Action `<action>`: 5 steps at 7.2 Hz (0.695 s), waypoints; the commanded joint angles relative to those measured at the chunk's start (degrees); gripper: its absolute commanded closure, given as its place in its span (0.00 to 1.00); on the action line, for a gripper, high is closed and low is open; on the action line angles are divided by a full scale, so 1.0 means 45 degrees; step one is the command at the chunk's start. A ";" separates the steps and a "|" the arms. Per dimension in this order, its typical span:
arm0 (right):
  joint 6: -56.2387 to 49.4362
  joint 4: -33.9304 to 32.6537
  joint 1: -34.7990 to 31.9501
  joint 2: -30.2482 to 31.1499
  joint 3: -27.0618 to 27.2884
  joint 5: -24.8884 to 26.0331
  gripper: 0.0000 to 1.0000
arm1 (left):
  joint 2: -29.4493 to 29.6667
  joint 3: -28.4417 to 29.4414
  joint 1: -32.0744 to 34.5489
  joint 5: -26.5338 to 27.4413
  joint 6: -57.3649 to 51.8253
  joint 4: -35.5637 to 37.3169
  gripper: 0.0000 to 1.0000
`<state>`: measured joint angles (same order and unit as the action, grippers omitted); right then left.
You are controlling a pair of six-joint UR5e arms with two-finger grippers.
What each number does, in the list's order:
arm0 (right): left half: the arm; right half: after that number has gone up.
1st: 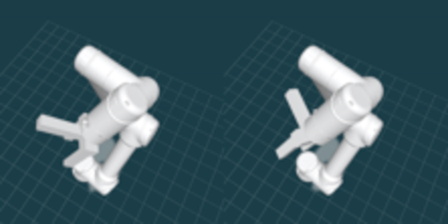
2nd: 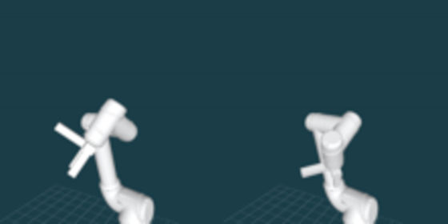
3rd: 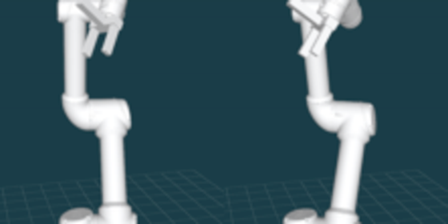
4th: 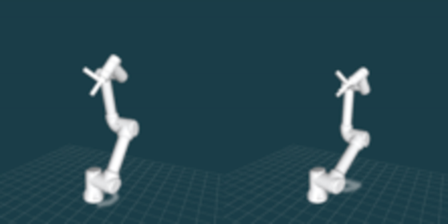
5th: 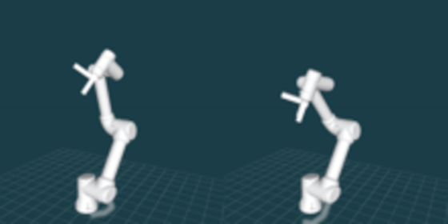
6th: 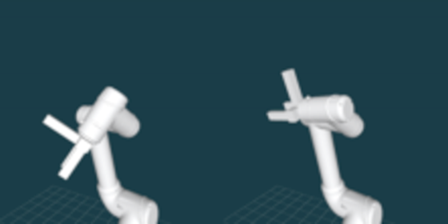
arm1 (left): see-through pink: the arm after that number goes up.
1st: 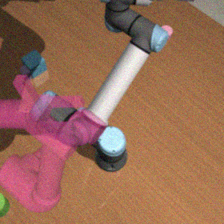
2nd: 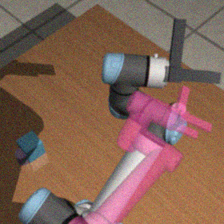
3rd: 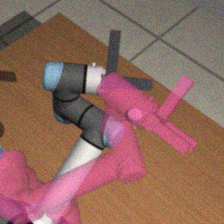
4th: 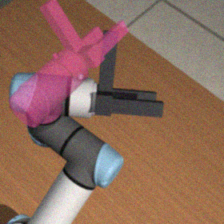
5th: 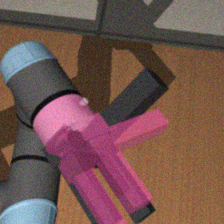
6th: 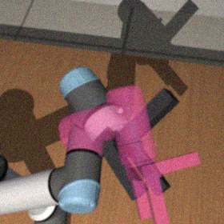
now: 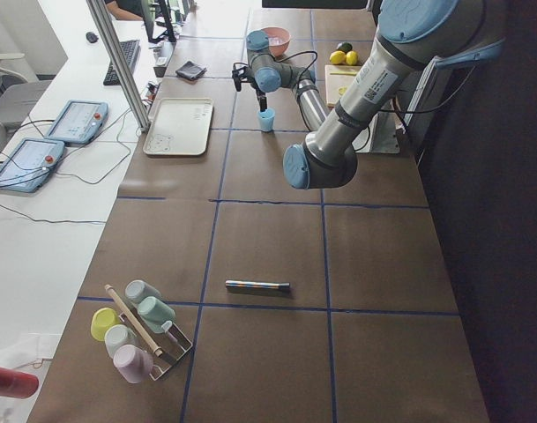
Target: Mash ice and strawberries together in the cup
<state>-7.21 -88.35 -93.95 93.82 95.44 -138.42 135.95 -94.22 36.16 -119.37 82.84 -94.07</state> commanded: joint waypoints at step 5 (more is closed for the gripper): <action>0.0409 -0.0015 0.0000 0.0029 -0.0018 -0.0041 0.01 | -0.5823 -0.4121 0.4726 -0.1807 -1.1042 0.4147 0.00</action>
<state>-6.10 -88.43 -93.93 94.04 95.28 -138.52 116.42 -111.85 51.46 -124.16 45.18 -75.76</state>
